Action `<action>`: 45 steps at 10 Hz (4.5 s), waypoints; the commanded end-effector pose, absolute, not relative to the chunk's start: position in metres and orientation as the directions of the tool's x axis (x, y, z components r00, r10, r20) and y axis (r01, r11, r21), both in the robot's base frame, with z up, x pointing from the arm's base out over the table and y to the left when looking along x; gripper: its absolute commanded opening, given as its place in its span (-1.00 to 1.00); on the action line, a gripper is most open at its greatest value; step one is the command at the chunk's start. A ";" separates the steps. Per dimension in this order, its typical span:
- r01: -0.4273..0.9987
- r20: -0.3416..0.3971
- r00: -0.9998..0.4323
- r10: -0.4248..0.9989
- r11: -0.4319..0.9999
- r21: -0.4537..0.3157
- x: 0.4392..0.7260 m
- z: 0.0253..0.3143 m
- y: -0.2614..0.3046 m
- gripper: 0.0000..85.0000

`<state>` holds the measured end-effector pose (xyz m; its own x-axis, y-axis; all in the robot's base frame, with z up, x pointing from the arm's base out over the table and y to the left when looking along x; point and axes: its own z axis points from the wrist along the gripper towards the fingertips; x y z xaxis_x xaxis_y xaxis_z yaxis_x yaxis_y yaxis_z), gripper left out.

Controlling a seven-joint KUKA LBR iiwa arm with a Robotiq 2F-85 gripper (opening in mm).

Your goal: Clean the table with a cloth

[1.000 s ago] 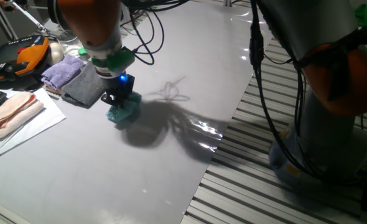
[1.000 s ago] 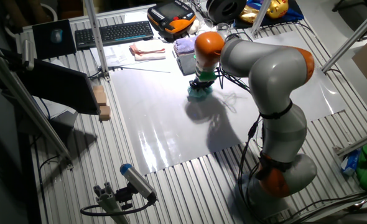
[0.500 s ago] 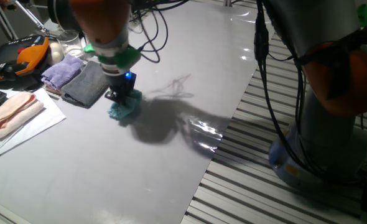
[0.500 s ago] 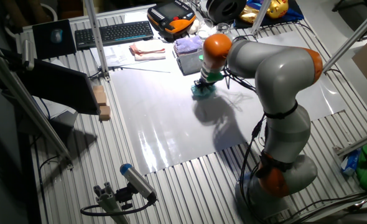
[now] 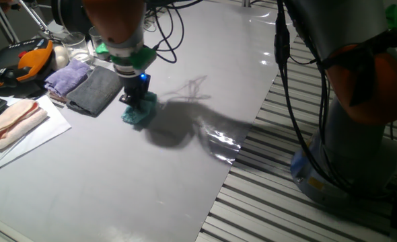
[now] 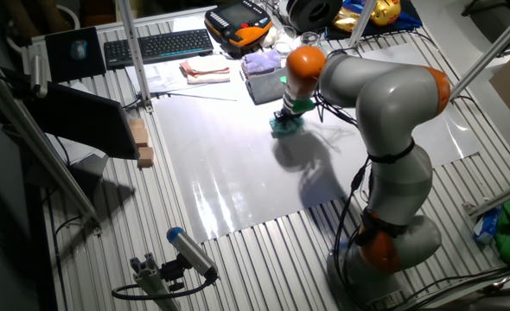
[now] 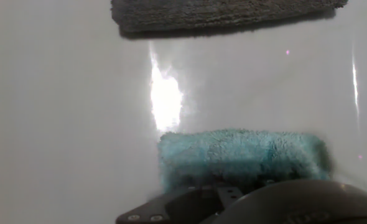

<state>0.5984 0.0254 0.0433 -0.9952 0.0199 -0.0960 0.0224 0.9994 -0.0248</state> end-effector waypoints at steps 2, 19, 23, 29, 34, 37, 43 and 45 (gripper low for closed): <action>0.030 -0.110 -0.994 0.027 0.999 -0.029 0.601 0.041 0.026 -1.00; -0.038 -0.130 -0.990 -0.046 0.997 -0.060 0.600 0.038 -0.026 -1.00; -0.029 -0.104 -0.994 -0.036 0.997 -0.069 0.584 0.041 -0.029 -1.00; 0.016 -0.082 -0.997 0.013 0.999 -0.037 0.553 0.036 -0.016 -1.00; 0.039 -0.071 -0.997 0.037 0.999 -0.034 0.556 0.040 0.001 -1.00; 0.055 -0.069 -0.996 0.052 0.998 -0.039 0.564 0.038 0.013 -1.00; 0.067 -0.098 -0.993 0.063 0.997 -0.035 0.590 0.036 0.016 -1.00; 0.065 -0.119 -0.991 0.061 0.997 -0.032 0.596 0.034 0.014 -1.00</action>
<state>0.5973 0.0137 0.0338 -0.9906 0.0607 -0.1228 0.0652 0.9973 -0.0325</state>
